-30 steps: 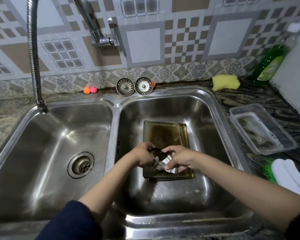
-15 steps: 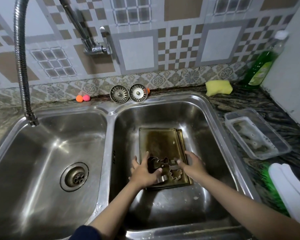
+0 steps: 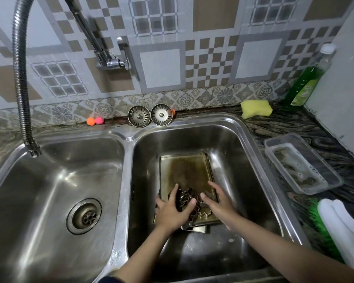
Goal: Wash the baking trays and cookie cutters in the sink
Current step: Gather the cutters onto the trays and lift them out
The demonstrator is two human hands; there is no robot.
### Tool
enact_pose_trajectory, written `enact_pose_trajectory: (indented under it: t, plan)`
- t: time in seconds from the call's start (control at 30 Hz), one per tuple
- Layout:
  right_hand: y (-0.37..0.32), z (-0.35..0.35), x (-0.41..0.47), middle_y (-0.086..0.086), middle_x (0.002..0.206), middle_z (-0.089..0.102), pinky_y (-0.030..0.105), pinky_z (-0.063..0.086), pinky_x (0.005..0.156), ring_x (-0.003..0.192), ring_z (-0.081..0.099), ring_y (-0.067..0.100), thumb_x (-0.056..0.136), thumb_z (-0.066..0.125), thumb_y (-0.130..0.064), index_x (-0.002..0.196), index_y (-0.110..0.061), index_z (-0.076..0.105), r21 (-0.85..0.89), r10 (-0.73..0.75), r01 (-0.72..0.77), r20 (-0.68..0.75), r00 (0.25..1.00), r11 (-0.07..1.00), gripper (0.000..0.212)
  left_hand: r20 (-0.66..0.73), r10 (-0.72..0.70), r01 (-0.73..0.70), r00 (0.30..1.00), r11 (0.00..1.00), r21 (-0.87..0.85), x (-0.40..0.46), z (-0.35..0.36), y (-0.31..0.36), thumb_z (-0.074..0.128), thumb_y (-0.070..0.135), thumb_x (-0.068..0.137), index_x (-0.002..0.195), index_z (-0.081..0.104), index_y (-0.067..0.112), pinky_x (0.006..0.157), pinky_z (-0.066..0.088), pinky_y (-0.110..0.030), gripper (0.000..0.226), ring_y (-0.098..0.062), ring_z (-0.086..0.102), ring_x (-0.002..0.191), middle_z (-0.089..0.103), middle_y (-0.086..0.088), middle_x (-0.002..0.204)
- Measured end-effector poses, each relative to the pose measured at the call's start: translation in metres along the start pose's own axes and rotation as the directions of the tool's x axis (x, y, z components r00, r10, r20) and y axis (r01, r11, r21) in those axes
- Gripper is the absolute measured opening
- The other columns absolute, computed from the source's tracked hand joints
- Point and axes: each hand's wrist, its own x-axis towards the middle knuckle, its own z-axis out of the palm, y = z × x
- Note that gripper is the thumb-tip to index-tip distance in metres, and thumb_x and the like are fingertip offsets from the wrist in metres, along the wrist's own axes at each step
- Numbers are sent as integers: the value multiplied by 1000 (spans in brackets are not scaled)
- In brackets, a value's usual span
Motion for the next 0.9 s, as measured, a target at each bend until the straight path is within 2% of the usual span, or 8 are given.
enact_pose_trajectory:
  t: [0.1,0.2,0.3,0.43,0.57,0.7,0.8,0.9]
  plan:
    - [-5,5,-8,-9,151,31,33,32,101,137,31,14,88,63,-41,140,-40,37,-9,-88,88,24,996,996,58,-68,21,-21,997,1000,9,1,-2,2,45,83,68,139,16,59,108,30,-50,80,-44,19,139,4,-13,154]
    - [-5,9,-11,-8,152,30,32,31,100,137,30,14,87,65,-37,142,-37,35,21,-102,102,15,995,995,62,-96,44,-41,994,999,32,5,-5,-3,40,81,74,140,20,57,107,33,-48,73,-43,26,137,10,-14,152]
    - [-1,17,-13,-6,154,26,36,32,105,139,29,15,86,66,-36,144,-38,29,65,-53,52,22,998,997,69,-96,43,-36,994,996,78,8,-6,-11,37,79,77,141,21,54,106,35,-48,71,-44,25,138,10,-13,154]
    - [4,34,-16,-4,156,23,30,29,106,141,26,14,87,66,-35,149,-37,16,58,-8,3,87,996,998,80,-125,36,-19,991,990,138,16,-16,-14,34,78,79,142,22,50,103,38,-46,70,-43,31,135,15,-15,152]
    - [11,43,-18,-3,158,17,36,26,111,143,22,17,87,64,-40,150,-38,4,62,56,-67,165,985,996,88,-101,32,-21,994,994,111,22,-24,-21,35,77,79,142,25,50,106,34,-46,69,-42,30,136,16,-13,153]
    - [17,44,-20,2,157,16,36,30,110,141,26,19,84,66,-44,148,-38,13,-22,52,-51,67,996,998,83,-35,33,-33,999,999,3,22,-23,-24,37,84,71,141,26,50,110,34,-46,78,-38,32,137,11,-10,155]
    - [14,36,-22,6,156,1,35,29,109,142,22,23,85,65,-47,147,-36,17,-118,78,-76,14,997,990,79,-18,40,-41,999,998,-49,21,-20,-22,41,75,79,144,25,44,110,34,-41,74,-34,34,137,7,-11,156]
    - [12,33,-20,8,157,0,38,26,111,143,18,26,86,64,-44,149,-34,15,-100,103,-100,20,994,990,80,-7,30,-31,1000,997,-69,21,-17,-21,41,72,82,145,24,43,109,32,-39,72,-32,30,139,12,-17,155]
